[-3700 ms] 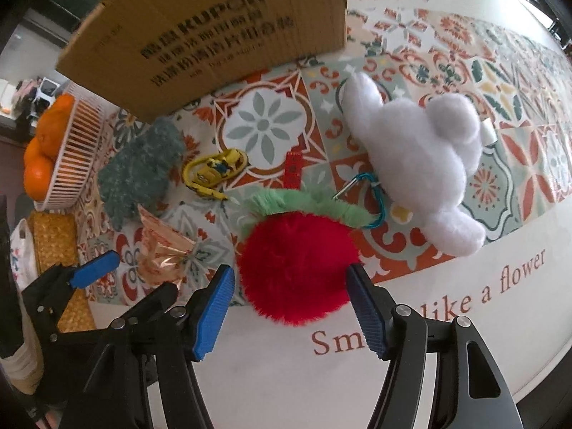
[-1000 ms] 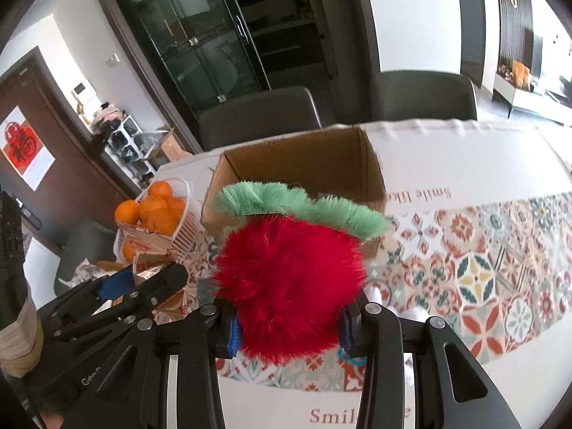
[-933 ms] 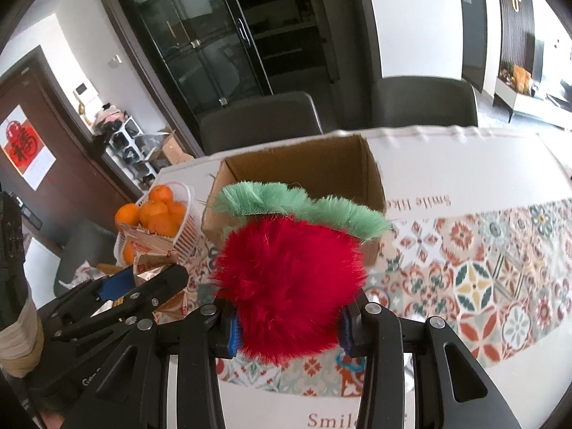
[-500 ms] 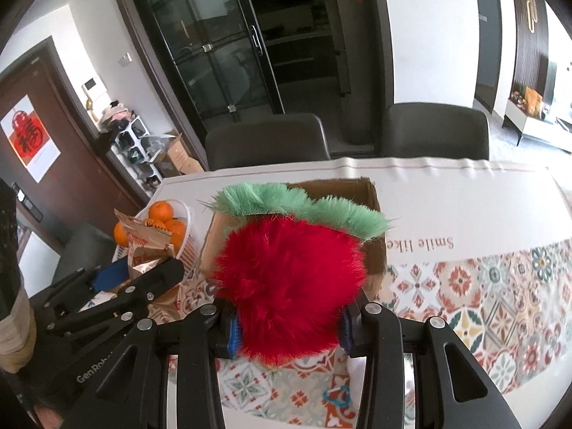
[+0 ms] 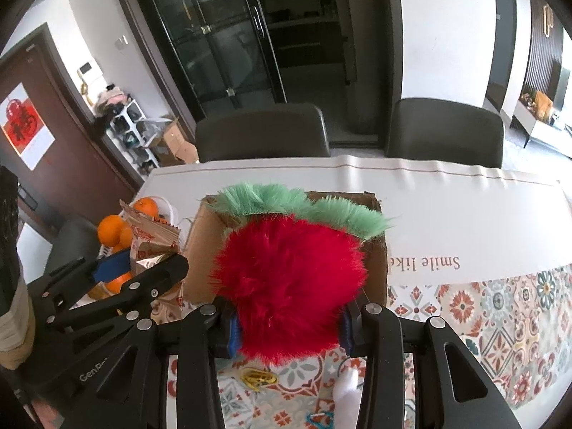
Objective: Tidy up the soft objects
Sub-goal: 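Carry the biscuit packet over the box with the left tool while the right tool carries the pompom, then open the left tool over the box while the right tool opens to drop the pompom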
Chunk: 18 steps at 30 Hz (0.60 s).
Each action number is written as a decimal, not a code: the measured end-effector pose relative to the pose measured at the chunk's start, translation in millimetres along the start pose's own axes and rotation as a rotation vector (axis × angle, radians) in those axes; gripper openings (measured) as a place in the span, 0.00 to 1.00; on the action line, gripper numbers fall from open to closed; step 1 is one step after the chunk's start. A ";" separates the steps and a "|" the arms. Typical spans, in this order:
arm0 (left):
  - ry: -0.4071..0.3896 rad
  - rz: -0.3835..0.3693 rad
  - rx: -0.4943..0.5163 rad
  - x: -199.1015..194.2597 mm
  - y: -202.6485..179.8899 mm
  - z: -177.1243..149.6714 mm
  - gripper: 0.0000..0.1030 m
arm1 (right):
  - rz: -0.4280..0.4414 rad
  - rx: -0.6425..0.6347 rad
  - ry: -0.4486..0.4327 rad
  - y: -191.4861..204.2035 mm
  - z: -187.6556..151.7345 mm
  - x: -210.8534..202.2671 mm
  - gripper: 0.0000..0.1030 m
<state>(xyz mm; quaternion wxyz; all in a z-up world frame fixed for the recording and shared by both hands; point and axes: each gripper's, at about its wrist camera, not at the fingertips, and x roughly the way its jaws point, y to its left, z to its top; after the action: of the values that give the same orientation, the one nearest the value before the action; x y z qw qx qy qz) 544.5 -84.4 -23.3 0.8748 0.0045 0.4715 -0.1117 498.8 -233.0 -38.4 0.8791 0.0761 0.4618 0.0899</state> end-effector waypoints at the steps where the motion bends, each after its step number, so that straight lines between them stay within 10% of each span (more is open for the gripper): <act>1: 0.008 -0.004 0.000 3.3 0.3 3.3 0.45 | 0.004 0.004 0.008 -2.1 1.9 4.7 0.40; 10: 0.111 -0.018 0.007 43.5 2.7 20.1 0.46 | 0.031 0.059 0.080 -20.0 14.8 44.8 0.42; 18: 0.124 0.050 0.036 48.3 4.2 12.1 0.63 | -0.038 0.095 0.107 -31.6 14.1 58.0 0.65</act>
<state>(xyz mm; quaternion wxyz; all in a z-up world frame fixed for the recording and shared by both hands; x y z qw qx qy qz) 580.9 -90.9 -56.9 0.8462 0.0389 0.5223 -0.0981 545.5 -251.2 -83.6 0.8502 0.1042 0.5131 0.0550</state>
